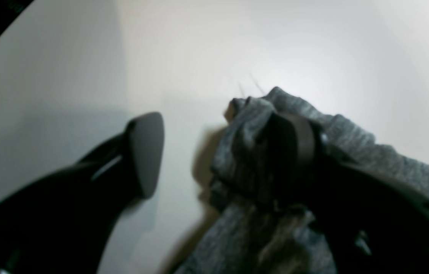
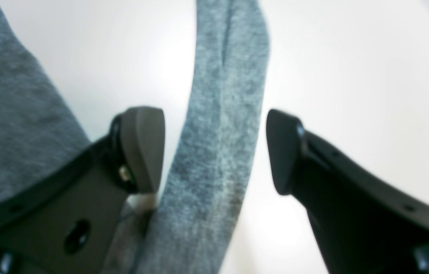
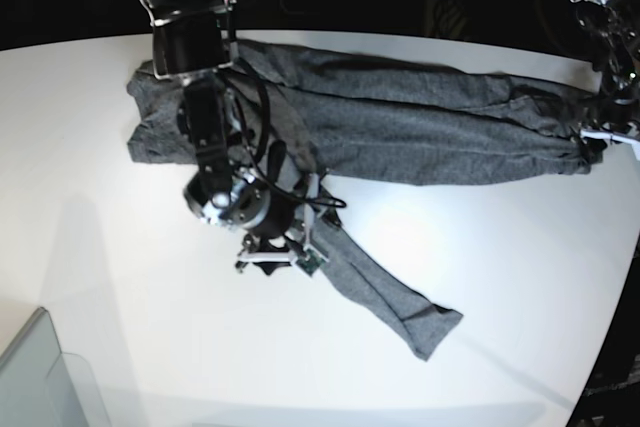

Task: Layout the t-shirt on the table in an organized manner, then fold the t-shirt properly
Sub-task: 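Grasp the trailing grey sleeve with the right gripper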

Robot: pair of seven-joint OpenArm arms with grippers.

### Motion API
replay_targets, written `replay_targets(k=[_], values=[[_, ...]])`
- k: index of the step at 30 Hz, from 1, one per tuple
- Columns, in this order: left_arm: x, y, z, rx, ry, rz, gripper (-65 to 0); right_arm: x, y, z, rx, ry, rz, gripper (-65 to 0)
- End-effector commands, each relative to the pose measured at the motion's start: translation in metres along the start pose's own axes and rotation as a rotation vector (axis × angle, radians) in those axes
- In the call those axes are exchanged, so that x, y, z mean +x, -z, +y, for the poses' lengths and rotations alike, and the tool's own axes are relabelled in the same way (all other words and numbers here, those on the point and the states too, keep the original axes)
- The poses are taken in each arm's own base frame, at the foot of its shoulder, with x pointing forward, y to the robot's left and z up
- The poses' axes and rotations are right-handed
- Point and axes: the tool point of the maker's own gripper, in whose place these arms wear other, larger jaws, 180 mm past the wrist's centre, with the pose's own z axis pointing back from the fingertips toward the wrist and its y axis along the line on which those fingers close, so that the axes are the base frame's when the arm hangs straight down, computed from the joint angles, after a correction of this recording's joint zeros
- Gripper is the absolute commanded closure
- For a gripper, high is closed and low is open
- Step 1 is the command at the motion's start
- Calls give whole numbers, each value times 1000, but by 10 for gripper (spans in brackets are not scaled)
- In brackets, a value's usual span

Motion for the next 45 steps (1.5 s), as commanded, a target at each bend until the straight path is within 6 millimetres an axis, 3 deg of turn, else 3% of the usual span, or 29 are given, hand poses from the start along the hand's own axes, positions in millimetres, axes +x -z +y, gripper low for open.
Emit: replay_targets(k=[1,4,9,16,22,32,38,43,45], values=[[2,-1,4,8,13,20,-423,22,6,-12,-6,-2,-49,-423],[2,0,4,7,12,19,-423,17,23,-19,-5,48,-56,-423],[3,0,3,7,12,17,-423,21,28,-22,-20,79,-118,-423],[5,0,4,8,15,14,-423,3,37,-6,19,115,-84,-422],[5,0,5,10,15,14,-423,0,44,6,50,149,-117,-415],[5,0,5,10,15,16,-423,4,46,10,56,153,-125,-133],[4,0,5,11,14,17,-423,13,40,7,37,137,-153,0],[6,0,5,10,15,14,-423,47,5,21,-15,101,-290,0],[8,0,5,9,17,10,-423,57,-10,37,-13,70,-332,0]])
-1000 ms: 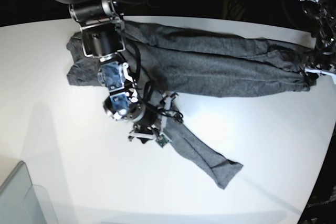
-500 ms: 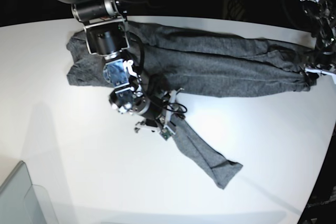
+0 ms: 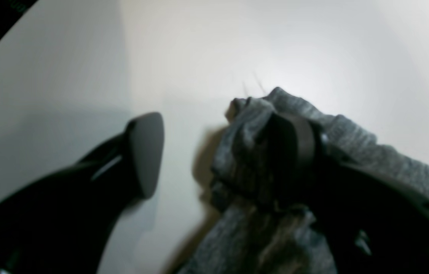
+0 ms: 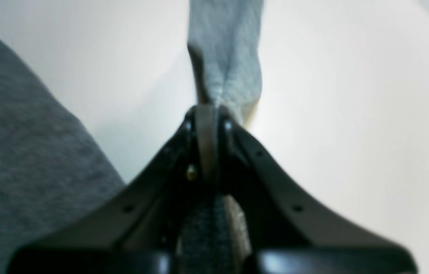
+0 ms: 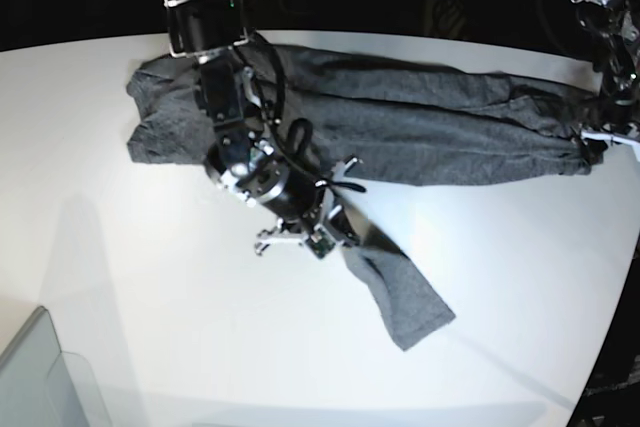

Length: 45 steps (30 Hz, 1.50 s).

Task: Layout the t-shirt on the table in an organized manner, then fold the t-shirt properly
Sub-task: 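Grasp the trailing grey sleeve with the right gripper, then lay the sleeve across the shirt body with the right gripper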

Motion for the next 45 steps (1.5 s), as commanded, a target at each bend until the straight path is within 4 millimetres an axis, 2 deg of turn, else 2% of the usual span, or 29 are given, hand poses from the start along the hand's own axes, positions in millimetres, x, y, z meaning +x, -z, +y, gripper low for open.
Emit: replay_targets(k=[1,10,11,15,19,25,27,31,34,36,39,43,45], values=[[5,-1,4,6,14,6,-423,25,-4,11,17,-16,-77,0],[7,-1,4,6,14,4,-423,54,-41,160,285,-95,-145,0],[10,1,2,2,13,-2,-423,53,-43,173,313,-96,-147,0],[10,1,1,2,12,-3,-423,47,-46,196,367,-89,-131,0],[9,0,2,3,13,-1,-424,35,-42,200,381,-83,-101,0],[9,0,3,4,13,0,-424,35,-42,200,381,-84,-99,-9],[9,0,3,5,12,-1,-425,34,-42,200,382,-84,-96,-73],[10,0,4,5,5,-5,-425,34,-44,203,386,-80,-98,-274],[12,0,3,3,2,-10,-425,43,-46,200,376,-86,-120,-376],[23,-2,-1,-6,13,-38,-425,52,-53,197,359,-79,-146,-410],[46,-8,-13,-30,41,-99,-425,64,-61,175,289,-69,-182,-406],[77,-22,-30,-65,87,-188,-425,60,-69,144,196,-41,-173,-406],[87,-29,-34,-71,112,-215,-425,46,-75,136,179,-46,-142,-406]])
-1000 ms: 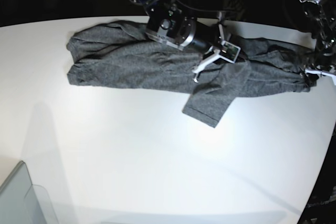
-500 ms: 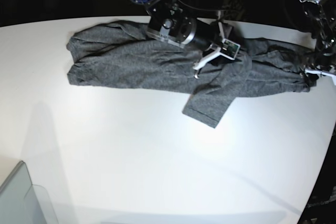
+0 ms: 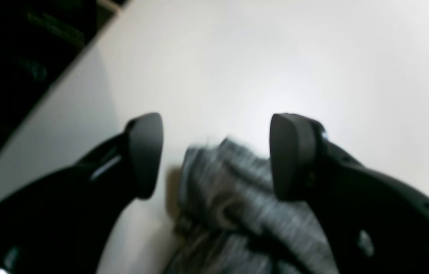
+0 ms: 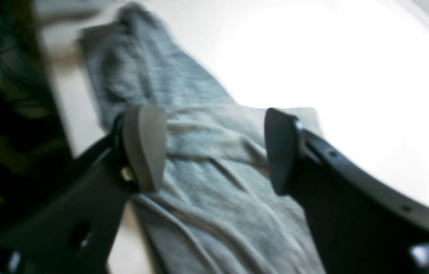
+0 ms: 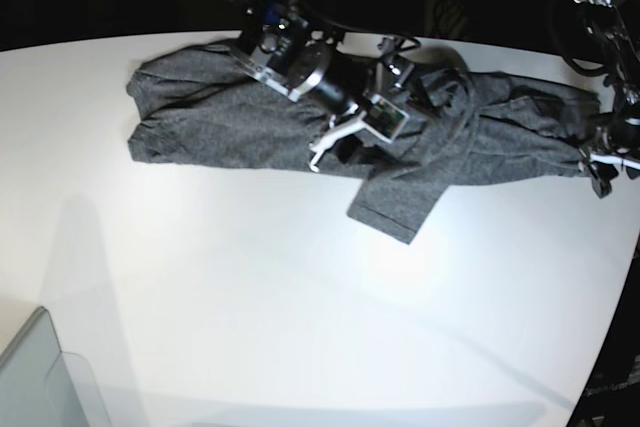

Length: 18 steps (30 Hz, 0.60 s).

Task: Layout the t-shirt on the table in an organized manner, then fold the t-shirt properly
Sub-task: 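Lay the sleeve across the shirt body with the right gripper, then move the left gripper to the shirt's hem end and grasp it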

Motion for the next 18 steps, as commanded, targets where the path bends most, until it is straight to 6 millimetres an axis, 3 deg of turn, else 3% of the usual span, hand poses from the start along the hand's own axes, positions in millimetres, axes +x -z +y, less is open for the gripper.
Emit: replay_targets(k=[1,5,7,9,13,15,18], values=[[24,-3,2,-1,22,-65,-425,11,-6,-1,-5,4,-48,-406],[53,-12,-3,-6,35,-143,-425,-1,-25,-12,-42,-15,-17,-406],[70,-16,-24,-51,61,-191,-425,-6,-34,-20,-75,-10,-2,-406],[74,-18,-67,-140,80,-211,-425,-10,-43,-29,-108,-4,11,-407],[76,-17,-179,-372,78,-240,-425,-29,-68,-56,-216,24,64,-411],[67,-18,-233,-479,93,-224,-425,-42,-82,-68,-265,39,99,-411],[33,-18,-303,-584,217,-162,-425,-56,-102,-90,-347,45,139,-411]])
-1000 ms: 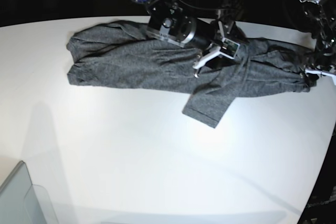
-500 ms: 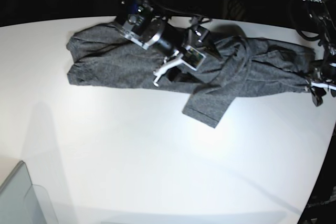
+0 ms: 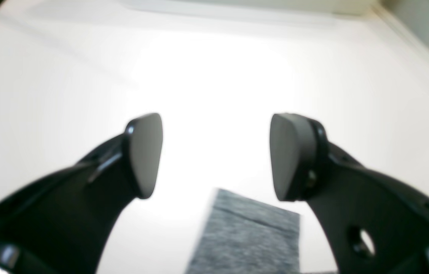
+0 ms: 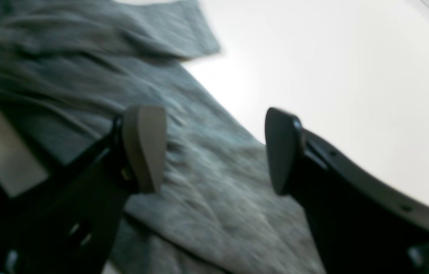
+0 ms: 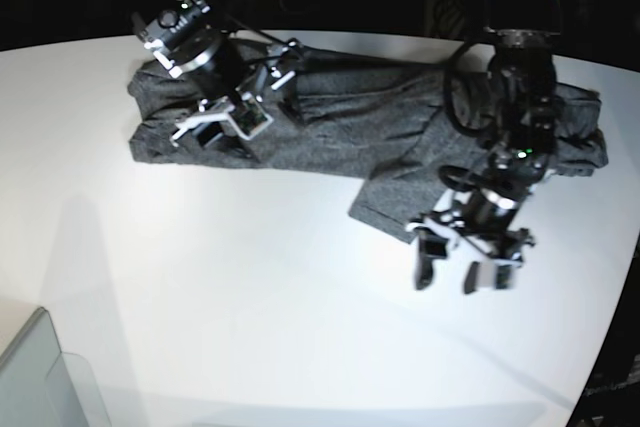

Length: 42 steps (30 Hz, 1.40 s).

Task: Layout the t-shirt on the table in an organized manner, then fold the t-shirt properly
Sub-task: 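Move the left gripper to the shirt's hem end and grasp it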

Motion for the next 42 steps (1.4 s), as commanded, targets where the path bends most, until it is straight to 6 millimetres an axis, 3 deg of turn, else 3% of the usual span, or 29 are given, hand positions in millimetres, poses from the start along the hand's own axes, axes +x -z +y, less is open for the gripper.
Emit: replay_targets(k=[1,5,8,12,18,23,27,30,31,33,37,42], values=[[4,9,-17,-27,34,-11,-425,14,-3,-8,-23,4,-54,-411],[-31,30,-58,-76,206,98,-425,-6,-15,-41,-118,14,1,-411],[-64,37,-70,-78,292,190,-425,-14,-21,-55,-161,17,19,-411],[-91,44,-79,-85,330,264,-425,-19,-26,-68,-200,22,33,-411],[-112,43,-76,-85,339,322,-425,-18,-26,-69,-201,20,30,-411],[-142,35,-60,-74,351,406,-412,-18,-25,-68,-196,21,29,-411],[-164,29,-53,-72,342,464,-237,-17,-24,-67,-194,20,27,-411],[-167,27,-53,-70,337,470,-22,-15,-23,-71,-201,16,22,-411],[-169,26,-52,-68,335,474,0,-15,-22,-72,-204,15,23,-411],[-161,27,-48,-48,314,453,-19,-14,-22,-73,-204,16,21,-410],[-121,30,-35,20,261,347,0,-13,-21,-72,-202,16,20,-410],[-58,7,11,182,209,235,-1,-13,-21,-71,-199,16,19,-410]])
